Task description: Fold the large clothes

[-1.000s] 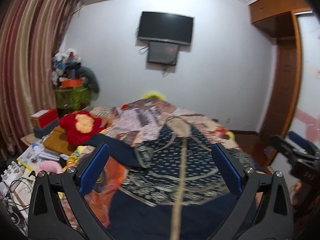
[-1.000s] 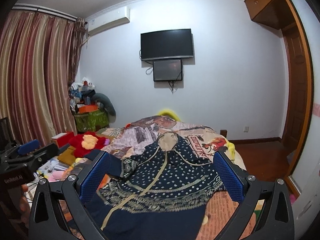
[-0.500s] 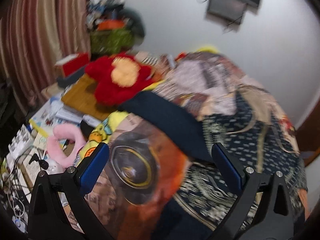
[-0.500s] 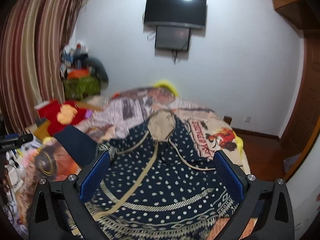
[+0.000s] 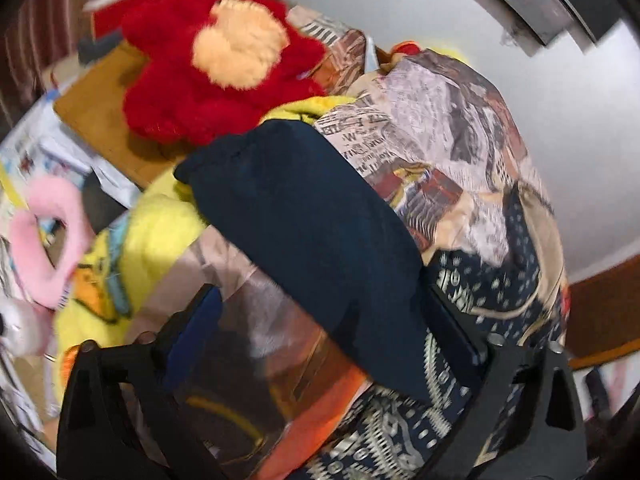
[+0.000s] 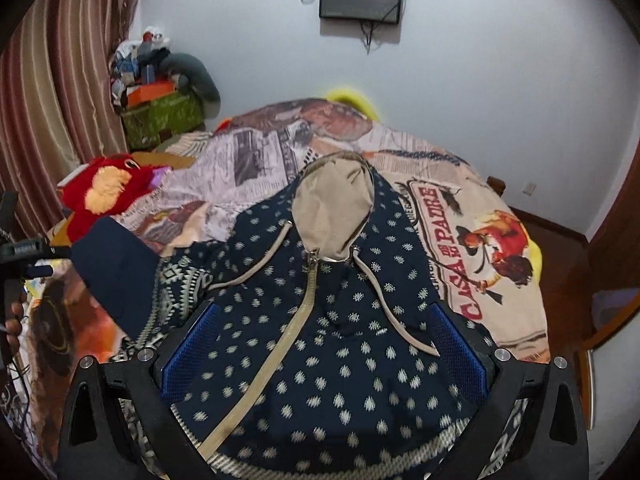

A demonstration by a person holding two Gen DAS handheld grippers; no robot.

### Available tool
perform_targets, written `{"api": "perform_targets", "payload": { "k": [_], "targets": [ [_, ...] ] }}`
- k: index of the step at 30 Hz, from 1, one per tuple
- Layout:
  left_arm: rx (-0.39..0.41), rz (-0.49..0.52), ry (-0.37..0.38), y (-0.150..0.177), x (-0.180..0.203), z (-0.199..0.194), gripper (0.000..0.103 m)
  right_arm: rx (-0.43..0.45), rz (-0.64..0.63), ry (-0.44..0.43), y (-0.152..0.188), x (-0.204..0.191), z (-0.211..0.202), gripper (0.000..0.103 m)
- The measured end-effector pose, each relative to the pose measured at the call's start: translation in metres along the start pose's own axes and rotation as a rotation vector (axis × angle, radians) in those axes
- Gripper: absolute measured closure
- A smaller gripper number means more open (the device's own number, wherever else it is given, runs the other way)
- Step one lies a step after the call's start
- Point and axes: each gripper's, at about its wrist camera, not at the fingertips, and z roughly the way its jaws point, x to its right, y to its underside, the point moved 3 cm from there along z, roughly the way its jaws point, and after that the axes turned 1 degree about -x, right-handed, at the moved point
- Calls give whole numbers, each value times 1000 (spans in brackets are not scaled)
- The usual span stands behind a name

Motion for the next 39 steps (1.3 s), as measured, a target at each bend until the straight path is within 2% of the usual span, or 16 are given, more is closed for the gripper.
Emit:
{"api": "perform_targets", "payload": {
  "k": [4,6,8,9,10,12,13,14,17,20,28,34,39],
  "targets": [
    [4,-59,21,-12,-7,12,16,-35,21,-23,0,6,25,7],
    [23,-44,-8,-19,-7,14,30,-48,32,-36,2,8,33,9],
    [30,-29,-53,-25,-7,17,53,-57,38,-43,4,9,38,12],
    [34,-18,-79,-28,-6,19,59,-62,37,-46,5,10,40,13],
    [37,-9,-101,-31,-7,19,71,-65,33,-48,5,10,41,13],
    [43,11,-119,-36,-6,20,82,-67,23,-46,7,10,42,13],
    [52,22,-124,-38,-3,18,93,-67,20,-45,8,10,42,13],
    [58,38,-129,-39,1,16,98,-71,16,-47,8,10,42,13],
    [95,119,-149,-37,25,3,99,-77,15,-45,10,14,40,13],
    [138,199,-137,-33,58,-16,100,-80,35,-46,12,21,35,13],
    [259,416,-26,-13,169,-81,100,-56,91,-51,8,46,-2,13],
    [282,597,72,33,259,-100,100,-21,103,-35,11,68,-38,13],
    [240,737,115,90,316,-80,100,-13,119,-15,22,93,-61,13]
  ]
}}
